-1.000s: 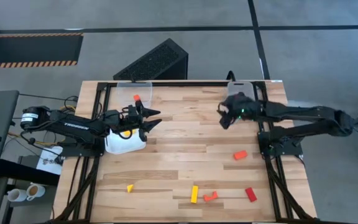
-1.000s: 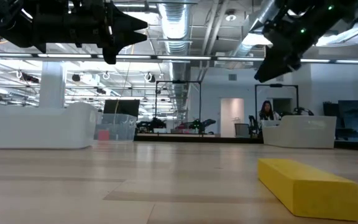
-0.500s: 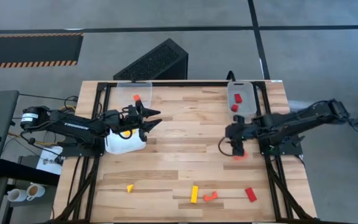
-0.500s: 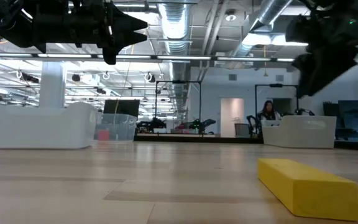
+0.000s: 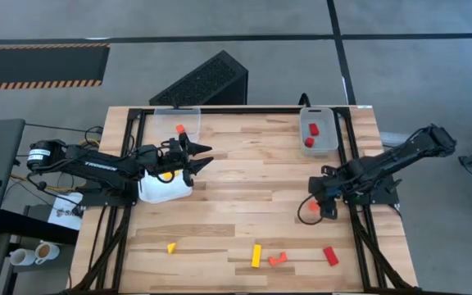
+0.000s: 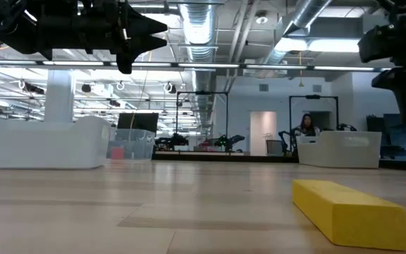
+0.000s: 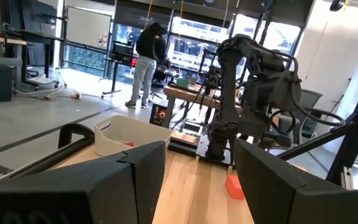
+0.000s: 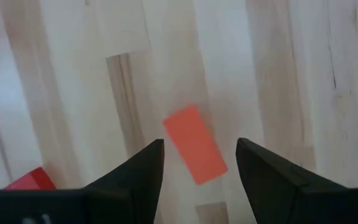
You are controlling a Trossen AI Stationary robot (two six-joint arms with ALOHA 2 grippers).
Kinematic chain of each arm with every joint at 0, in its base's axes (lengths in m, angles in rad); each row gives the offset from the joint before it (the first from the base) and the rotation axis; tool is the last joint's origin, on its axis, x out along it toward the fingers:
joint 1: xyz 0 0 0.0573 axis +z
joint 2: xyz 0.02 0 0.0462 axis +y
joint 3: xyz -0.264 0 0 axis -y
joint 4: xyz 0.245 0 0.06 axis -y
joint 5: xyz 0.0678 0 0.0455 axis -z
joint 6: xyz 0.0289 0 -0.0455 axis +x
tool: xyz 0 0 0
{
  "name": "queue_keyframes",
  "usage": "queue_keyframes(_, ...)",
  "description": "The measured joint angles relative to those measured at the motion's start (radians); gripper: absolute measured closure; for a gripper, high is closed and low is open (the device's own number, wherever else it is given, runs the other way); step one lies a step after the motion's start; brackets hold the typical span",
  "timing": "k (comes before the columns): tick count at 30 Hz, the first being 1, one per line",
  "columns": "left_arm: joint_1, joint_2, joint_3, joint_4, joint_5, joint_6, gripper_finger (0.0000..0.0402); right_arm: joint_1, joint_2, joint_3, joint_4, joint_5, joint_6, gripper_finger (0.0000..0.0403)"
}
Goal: Sort & place blocks by color
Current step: Put the top orange block into the transparent bin
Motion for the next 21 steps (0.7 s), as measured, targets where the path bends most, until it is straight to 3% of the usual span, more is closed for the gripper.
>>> queue_keyframes(8,0.0,0.0,0.0,-0.007,0.0,-0.001,0.0223,0.011,0.098,0.001,0.03,-0.024,0.09,0.0121)
queue_keyframes(15,0.0,0.0,0.0,-0.009,0.033,-0.002,0.0223,0.013,0.252,0.001,0.031,-0.043,0.009,0.0061)
queue_keyframes(21,0.0,0.0,0.0,-0.007,0.046,-0.002,0.0223,0.009,0.381,0.001,0.067,-0.043,-0.042,0.0054)
